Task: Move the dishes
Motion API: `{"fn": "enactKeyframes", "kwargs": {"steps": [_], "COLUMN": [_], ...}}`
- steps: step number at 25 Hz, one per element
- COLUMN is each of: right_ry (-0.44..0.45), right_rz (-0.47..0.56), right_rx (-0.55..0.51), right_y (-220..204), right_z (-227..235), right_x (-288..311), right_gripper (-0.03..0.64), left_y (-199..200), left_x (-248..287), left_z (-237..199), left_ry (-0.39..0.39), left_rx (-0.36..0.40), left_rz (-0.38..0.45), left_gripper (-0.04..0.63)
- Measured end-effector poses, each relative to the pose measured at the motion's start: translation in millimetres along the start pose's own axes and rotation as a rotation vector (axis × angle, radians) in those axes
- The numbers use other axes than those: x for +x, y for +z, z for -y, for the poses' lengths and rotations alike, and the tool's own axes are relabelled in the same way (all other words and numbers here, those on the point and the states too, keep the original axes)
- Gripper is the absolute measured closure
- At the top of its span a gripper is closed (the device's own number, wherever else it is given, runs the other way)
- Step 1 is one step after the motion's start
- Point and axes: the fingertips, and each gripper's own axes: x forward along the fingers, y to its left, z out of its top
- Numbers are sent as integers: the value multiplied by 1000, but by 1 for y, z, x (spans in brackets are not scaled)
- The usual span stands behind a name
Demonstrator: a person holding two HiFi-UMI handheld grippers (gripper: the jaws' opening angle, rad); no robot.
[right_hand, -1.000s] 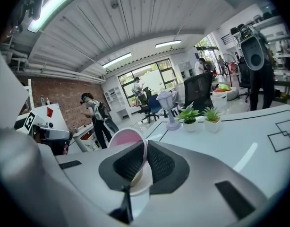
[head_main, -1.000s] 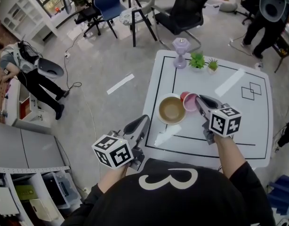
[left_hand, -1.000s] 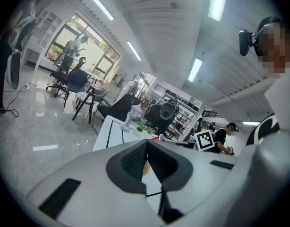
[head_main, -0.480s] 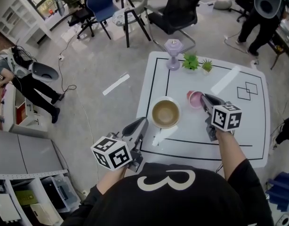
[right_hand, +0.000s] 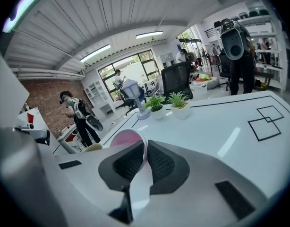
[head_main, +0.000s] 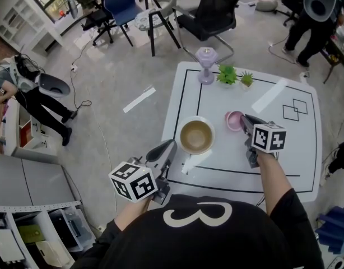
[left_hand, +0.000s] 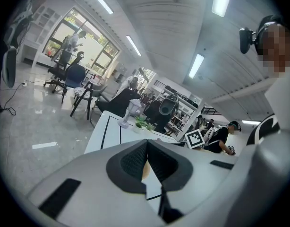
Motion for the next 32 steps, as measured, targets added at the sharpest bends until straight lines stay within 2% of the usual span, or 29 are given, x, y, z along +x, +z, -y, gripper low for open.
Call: {"fn": "enactKeyframes", "kwargs": {"steps": [9, 16, 22, 27, 32], "right_ry": [7, 35, 35, 76, 133], "right_rz": [7, 27, 68, 88, 86], "right_rx": [45, 23, 1, -74, -86], "right_y": [2, 7, 12, 15, 9], "right_z": [6, 1, -4, -30, -54], "right_x": [5, 6, -3, -17, -21], "right_gripper": [541, 424, 353, 350, 351], "left_y": [-3, -6, -6, -7, -12], "left_x": [-2, -6, -15, -22, -27], "left_z": [-3, -5, -4, -3, -2], "left_ry": [11, 21, 31, 37, 39], "left_rx": [-6, -7, -4, -8, -12], "left_rz": [-4, -6, 4, 12, 11], "left_gripper": [592, 592, 592, 592, 592]}}
